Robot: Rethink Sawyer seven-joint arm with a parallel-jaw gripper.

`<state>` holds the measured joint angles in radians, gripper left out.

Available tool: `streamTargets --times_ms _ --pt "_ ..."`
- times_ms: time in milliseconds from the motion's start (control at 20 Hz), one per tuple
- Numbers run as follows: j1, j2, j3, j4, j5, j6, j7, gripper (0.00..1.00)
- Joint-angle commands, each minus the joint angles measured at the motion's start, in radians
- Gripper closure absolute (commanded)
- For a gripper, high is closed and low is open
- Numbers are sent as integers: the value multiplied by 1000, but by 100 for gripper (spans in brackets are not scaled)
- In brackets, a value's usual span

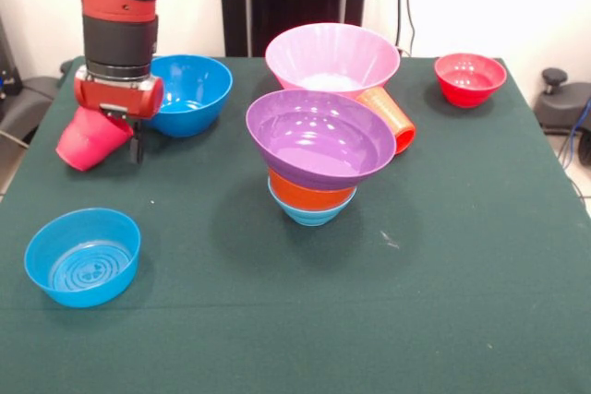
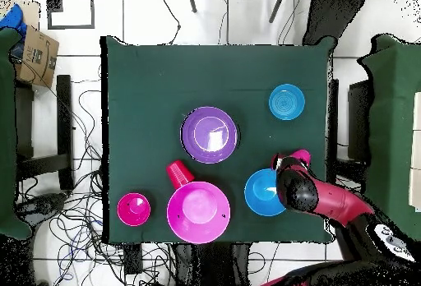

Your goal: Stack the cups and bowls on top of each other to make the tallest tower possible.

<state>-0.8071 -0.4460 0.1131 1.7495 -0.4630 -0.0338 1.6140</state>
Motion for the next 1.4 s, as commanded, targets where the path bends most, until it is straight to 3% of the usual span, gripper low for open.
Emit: streamTargets --times_ms 50,650,800,1400 --pt "-18 -45 91 -8 -15 -70 140 0" --pt "-64 -65 116 -13 -16 -63 129 0" --pt "-56 -47 89 7 26 -97 184 0" --pt "-76 8 120 -11 3 -43 139 0"
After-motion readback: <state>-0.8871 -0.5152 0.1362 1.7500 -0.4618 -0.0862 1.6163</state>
